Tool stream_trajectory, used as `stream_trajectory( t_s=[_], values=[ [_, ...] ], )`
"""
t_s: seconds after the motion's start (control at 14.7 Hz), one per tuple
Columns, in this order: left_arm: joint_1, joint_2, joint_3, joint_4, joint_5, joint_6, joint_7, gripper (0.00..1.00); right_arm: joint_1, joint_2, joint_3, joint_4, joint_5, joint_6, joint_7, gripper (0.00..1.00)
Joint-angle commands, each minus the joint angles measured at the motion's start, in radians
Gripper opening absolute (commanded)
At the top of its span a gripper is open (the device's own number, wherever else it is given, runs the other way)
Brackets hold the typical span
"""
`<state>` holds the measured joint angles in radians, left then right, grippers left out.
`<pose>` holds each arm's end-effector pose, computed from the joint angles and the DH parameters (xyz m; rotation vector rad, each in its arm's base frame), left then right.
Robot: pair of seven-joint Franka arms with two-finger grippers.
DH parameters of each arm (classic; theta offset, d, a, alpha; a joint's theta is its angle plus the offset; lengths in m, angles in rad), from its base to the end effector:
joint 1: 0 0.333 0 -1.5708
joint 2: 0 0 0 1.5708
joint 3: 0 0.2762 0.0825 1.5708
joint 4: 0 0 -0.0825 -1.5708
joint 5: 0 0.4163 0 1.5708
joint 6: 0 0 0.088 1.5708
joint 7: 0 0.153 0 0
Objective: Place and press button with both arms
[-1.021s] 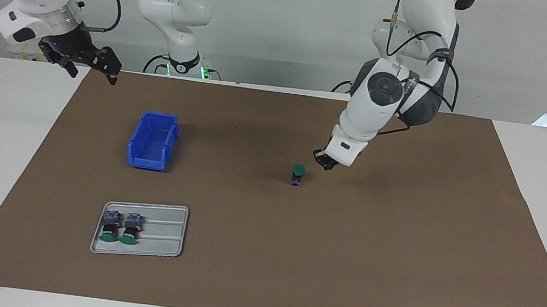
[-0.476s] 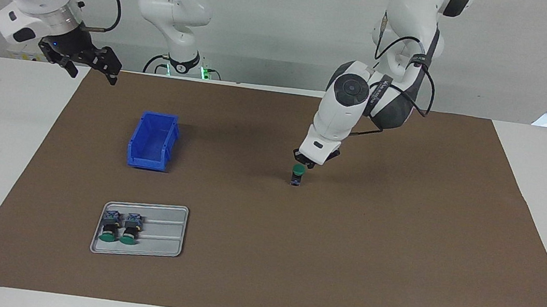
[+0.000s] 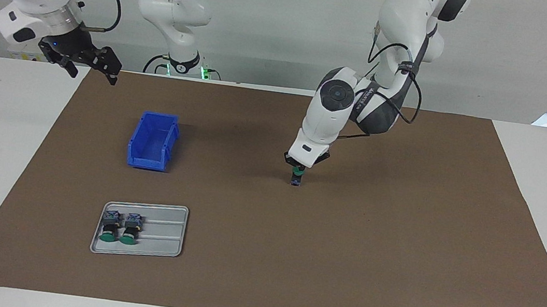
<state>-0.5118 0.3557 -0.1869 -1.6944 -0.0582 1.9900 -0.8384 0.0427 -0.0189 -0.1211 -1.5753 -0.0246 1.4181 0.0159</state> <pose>0.5046 -0.4255 0.2908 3.0776 0.2693 -0.1870 0.5564 -0.0482 0.5355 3.1125 -0.1498 -0.2170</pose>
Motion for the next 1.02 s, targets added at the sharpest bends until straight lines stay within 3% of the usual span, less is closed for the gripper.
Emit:
stream_trajectory(
  t_s=[0.0, 0.95],
  values=[
    [-0.013, 0.008, 0.007, -0.010, 0.024, 0.024, -0.025, 0.00, -0.006, -0.024, 0.003, -0.028, 0.005, 0.008, -0.017, 0.99],
    [-0.025, 0.008, 0.006, -0.113, 0.026, 0.105, -0.016, 0.00, -0.006, -0.024, 0.003, -0.028, 0.005, 0.008, -0.017, 0.99]
  ],
)
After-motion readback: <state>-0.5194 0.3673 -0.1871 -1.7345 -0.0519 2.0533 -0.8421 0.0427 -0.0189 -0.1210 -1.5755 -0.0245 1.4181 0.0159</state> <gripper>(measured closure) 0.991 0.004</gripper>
